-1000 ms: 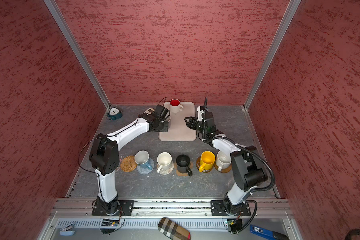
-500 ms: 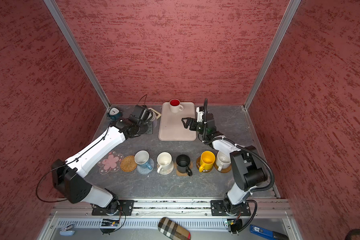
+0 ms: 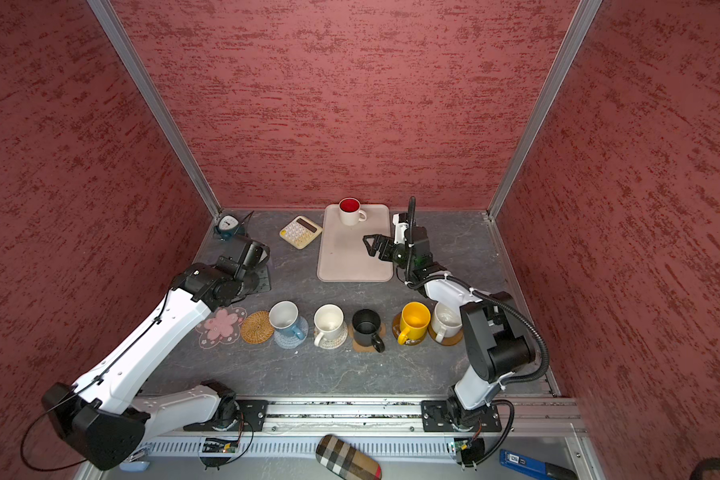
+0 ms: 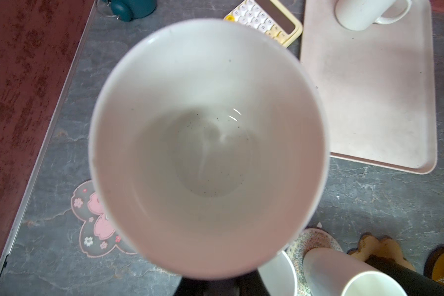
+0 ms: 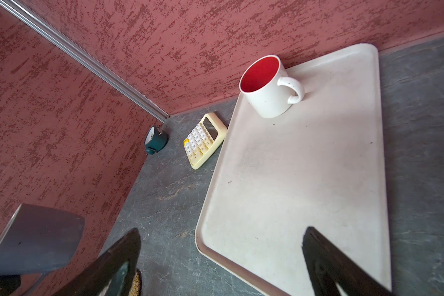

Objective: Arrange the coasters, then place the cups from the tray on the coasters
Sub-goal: 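Lower the lilac mug toward the pink flower coaster with left gripper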

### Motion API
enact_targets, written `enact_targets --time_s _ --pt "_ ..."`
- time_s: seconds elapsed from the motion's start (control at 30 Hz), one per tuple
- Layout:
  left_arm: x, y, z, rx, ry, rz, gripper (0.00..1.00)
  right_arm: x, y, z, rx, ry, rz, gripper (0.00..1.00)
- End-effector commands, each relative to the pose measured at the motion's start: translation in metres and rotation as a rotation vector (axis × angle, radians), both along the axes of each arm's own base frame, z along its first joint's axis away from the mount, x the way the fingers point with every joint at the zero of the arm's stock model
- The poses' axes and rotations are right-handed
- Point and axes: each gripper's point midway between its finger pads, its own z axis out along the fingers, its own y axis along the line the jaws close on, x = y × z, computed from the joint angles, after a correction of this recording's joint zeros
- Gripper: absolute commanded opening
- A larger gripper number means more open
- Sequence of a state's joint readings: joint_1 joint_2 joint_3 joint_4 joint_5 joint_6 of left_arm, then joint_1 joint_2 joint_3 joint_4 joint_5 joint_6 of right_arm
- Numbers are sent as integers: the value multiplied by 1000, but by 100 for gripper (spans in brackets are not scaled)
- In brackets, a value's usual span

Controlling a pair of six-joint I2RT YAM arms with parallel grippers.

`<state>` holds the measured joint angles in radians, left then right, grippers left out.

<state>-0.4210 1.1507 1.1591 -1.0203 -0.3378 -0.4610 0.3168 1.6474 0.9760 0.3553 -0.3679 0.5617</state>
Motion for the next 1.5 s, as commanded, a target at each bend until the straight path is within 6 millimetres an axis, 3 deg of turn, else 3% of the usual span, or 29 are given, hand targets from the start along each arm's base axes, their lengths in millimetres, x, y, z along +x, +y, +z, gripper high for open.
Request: enact_targets --time_s 0.0,0.43,0.63,0.77,1.2,1.47 --pt "-5 10 8 -27 -56 50 0 0 1 15 31 -43 11 99" --pt "-43 32 -37 -54 28 132 0 3 1 11 24 -35 5 99" --pt "-59 42 -48 -68 18 193 0 4 0 8 21 -30 0 99" --pt "-62 42 -46 -68 10 210 0 5 0 4 20 -16 -1 99" --pt "-65 30 -67 -97 30 221 0 8 -1 1 15 -2 -13 99" --pt "-70 27 -90 -117 31 229 0 9 0 -2 20 9 -15 99"
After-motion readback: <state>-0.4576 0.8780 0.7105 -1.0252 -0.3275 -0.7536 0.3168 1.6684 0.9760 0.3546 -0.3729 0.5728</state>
